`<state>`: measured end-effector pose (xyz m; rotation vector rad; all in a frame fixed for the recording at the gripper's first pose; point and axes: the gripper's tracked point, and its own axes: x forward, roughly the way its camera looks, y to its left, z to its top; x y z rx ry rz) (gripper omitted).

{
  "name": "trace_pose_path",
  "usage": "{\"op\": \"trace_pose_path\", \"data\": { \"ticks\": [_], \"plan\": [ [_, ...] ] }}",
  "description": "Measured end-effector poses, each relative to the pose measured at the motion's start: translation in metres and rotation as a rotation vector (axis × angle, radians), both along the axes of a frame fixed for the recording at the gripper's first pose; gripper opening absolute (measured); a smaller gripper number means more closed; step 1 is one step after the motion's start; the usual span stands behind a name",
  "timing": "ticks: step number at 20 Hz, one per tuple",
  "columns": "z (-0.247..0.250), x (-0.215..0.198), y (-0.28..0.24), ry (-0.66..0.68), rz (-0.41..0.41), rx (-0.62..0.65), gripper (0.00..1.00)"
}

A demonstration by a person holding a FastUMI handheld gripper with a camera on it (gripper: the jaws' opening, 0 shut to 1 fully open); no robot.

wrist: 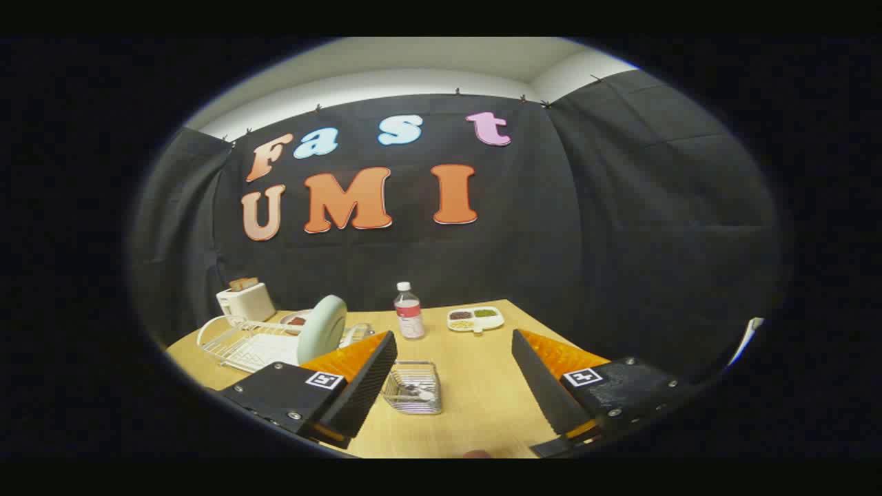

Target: Take the plate from the dish rack, then take the spoon from the basket and place it into the plate.

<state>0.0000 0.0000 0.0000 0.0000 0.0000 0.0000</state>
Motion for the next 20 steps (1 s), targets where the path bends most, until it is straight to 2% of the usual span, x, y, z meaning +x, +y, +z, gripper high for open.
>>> {"op": "trace_pose_path", "data": {
  "ticks": [8, 20],
  "plan": [
    [0.006, -0.017, 0.029, -0.012, 0.039, 0.047, 1.0],
    [0.006, -0.027, 0.029, 0.0, 0.037, 0.025, 1.0]
  ]
}}
